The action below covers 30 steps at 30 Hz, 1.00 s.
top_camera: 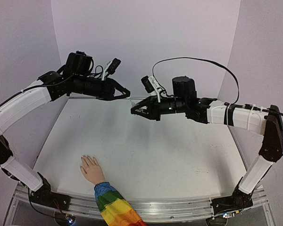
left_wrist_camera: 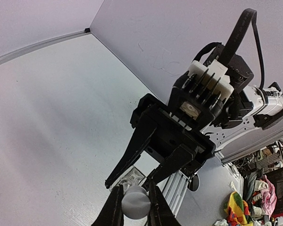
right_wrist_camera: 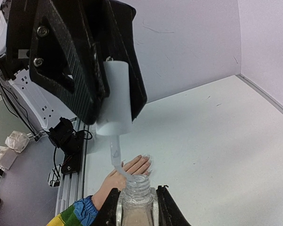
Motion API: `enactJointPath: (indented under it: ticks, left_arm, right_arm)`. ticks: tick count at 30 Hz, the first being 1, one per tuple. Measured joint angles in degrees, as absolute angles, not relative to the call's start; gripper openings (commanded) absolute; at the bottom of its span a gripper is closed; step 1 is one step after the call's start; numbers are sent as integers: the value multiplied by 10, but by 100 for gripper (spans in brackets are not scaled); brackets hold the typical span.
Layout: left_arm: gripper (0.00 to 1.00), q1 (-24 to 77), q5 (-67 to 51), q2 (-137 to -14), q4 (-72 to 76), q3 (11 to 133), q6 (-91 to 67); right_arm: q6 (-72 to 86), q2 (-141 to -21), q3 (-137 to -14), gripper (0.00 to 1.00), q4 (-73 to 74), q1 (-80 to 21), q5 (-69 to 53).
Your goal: Paint the nails
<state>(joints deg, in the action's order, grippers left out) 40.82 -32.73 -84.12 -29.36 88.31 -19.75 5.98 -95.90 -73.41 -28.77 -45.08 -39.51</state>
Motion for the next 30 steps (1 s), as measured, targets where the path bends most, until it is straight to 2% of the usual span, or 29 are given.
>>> enactJointPath:
  ticks: [14, 18, 25, 30]
  left_arm:
    - [0, 376, -310, -806, -289, 857, -191]
    - [0, 341, -343, -782, -284, 799, -172]
    - [0, 260, -480, -723, -286, 624, -58]
    - [0, 217, -495, -723, -316, 572, 5]
  right_arm:
    - [51, -919, -696, 0, -292, -450, -376]
    - [43, -892, -678, 0, -292, -442, -366]
    - [32, -826, -637, 0, -290, -375, -373]
    - [8, -786, -634, 0, -275, -326, -375]
